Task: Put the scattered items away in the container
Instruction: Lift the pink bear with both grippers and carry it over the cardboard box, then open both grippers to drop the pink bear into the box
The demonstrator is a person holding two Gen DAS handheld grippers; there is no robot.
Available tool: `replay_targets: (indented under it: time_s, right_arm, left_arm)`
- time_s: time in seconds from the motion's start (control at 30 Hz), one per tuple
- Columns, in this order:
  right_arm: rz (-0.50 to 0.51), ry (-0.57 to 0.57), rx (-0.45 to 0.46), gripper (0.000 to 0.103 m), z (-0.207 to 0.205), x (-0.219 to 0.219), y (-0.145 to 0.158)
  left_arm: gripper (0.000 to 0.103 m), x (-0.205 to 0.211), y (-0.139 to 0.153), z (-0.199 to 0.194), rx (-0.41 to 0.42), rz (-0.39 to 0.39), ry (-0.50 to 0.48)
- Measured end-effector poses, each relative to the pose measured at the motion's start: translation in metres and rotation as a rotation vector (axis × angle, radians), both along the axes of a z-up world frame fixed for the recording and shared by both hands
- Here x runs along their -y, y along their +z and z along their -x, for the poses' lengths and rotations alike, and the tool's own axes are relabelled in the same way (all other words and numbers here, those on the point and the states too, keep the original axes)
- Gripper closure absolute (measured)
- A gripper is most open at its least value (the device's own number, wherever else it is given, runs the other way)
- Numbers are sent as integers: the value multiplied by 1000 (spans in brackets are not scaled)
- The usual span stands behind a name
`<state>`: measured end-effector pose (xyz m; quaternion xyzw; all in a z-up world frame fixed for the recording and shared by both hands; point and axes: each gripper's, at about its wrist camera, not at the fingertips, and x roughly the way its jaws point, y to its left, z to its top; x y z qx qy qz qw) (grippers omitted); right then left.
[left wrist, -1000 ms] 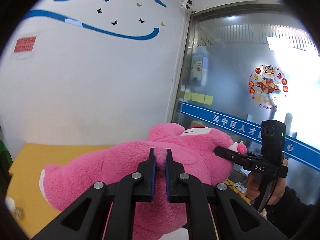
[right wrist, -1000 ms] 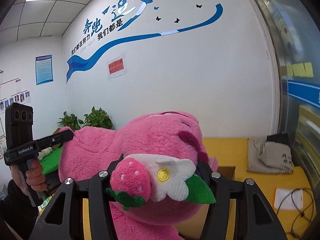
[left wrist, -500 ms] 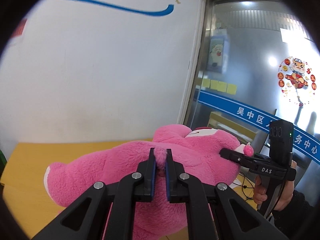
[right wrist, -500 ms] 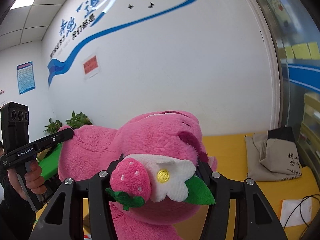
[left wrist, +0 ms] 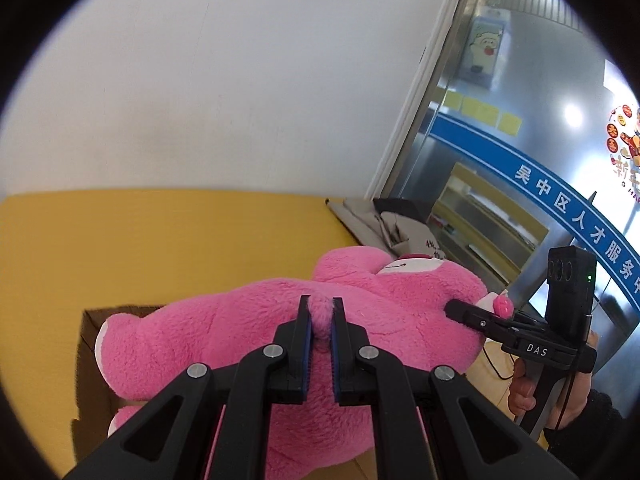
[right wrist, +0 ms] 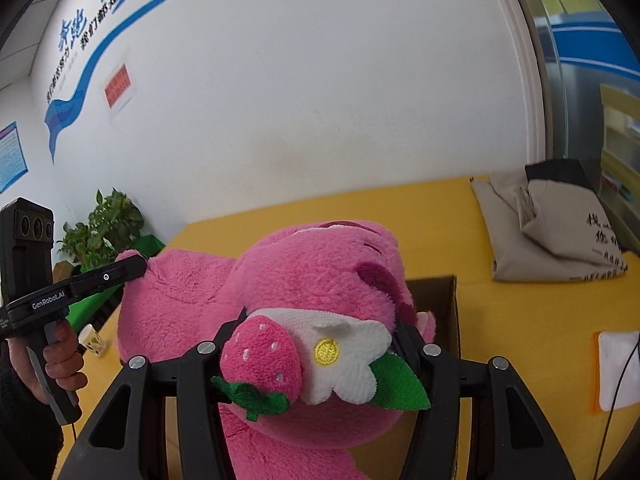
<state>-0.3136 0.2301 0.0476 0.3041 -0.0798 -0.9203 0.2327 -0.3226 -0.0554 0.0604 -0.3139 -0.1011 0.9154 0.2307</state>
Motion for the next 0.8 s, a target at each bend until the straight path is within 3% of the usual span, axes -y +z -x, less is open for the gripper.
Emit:
replay_targets:
  time_s: [0.3,0.5,0.6,0.7,0.77,0.8]
  right_arm:
    - [-58,-46,110,42,11,-6,-55]
    - [-55,-66,162,41,19,-11,-76]
    - [-57,-70,163,38,20,-13,-76]
    - [-69,-78,179,19,17,-13,-74]
    - [-72,-92,188,17,14,-18,-70]
    - [-61,-90,179,13,10,-23,-62]
  left_arm:
    - [97,-16,-59,25,128,50,-31]
    - [95,-16,-67,37,170,20,-31]
    - [92,-14,-62,33,145,36,-19]
    - [69,1,-48,27,126,3,29]
    - [38,14,-32,17,107,-8,67]
    - [35,21,-21,7,85,-4,87]
